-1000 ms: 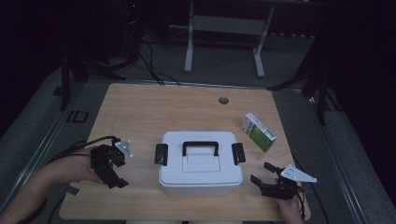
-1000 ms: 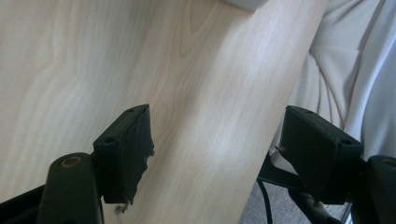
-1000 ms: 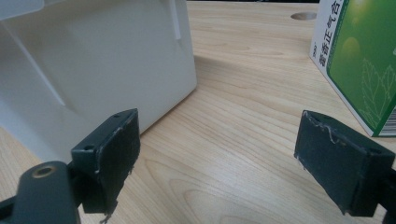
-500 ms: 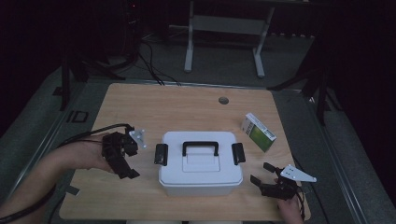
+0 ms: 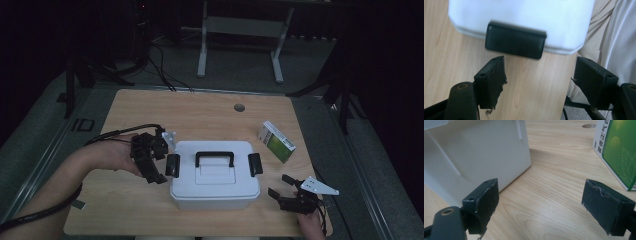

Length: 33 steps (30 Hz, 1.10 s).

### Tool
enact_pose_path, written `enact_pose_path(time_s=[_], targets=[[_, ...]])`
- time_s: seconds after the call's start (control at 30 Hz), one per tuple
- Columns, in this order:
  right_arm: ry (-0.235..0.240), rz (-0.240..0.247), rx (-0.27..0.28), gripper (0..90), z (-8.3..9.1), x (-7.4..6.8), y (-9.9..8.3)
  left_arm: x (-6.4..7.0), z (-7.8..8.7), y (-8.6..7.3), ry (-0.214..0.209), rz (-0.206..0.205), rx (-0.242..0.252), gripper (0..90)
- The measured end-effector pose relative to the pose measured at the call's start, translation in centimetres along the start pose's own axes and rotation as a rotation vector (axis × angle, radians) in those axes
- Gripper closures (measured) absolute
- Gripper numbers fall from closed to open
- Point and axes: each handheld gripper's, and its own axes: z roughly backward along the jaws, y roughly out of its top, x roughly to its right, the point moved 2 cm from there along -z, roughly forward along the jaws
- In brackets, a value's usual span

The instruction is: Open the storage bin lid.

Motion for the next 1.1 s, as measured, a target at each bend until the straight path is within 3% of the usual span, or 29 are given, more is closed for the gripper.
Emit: enact_pose_path(time_s=[0.17,0.2,0.97,1.07,1.1], targets=[[0.002,0.002,-0.001,13.8,0.0,0.0,0.0,0.1,-0.3,1.2,-0.008,-0.029,-0.01,25.5],[0.002,0.003,-0.001,13.8,0.0,-0.1,0.0,-0.1,-0.6,2.1,-0.013,-0.039,-0.011,25.5],[0.012,0.016,-0.013,13.8,-0.1,-0.2,-0.1,-0.8,-2.9,8.1,-0.011,-0.12,-0.053,25.5],[0.013,0.017,-0.011,13.8,-0.1,-0.1,-0.1,-0.9,-3.0,8.5,-0.005,-0.121,-0.042,27.1],[0.013,0.017,-0.012,13.8,-0.1,-0.2,-0.1,-1.2,-2.9,8.9,0.002,-0.124,-0.01,29.7]])
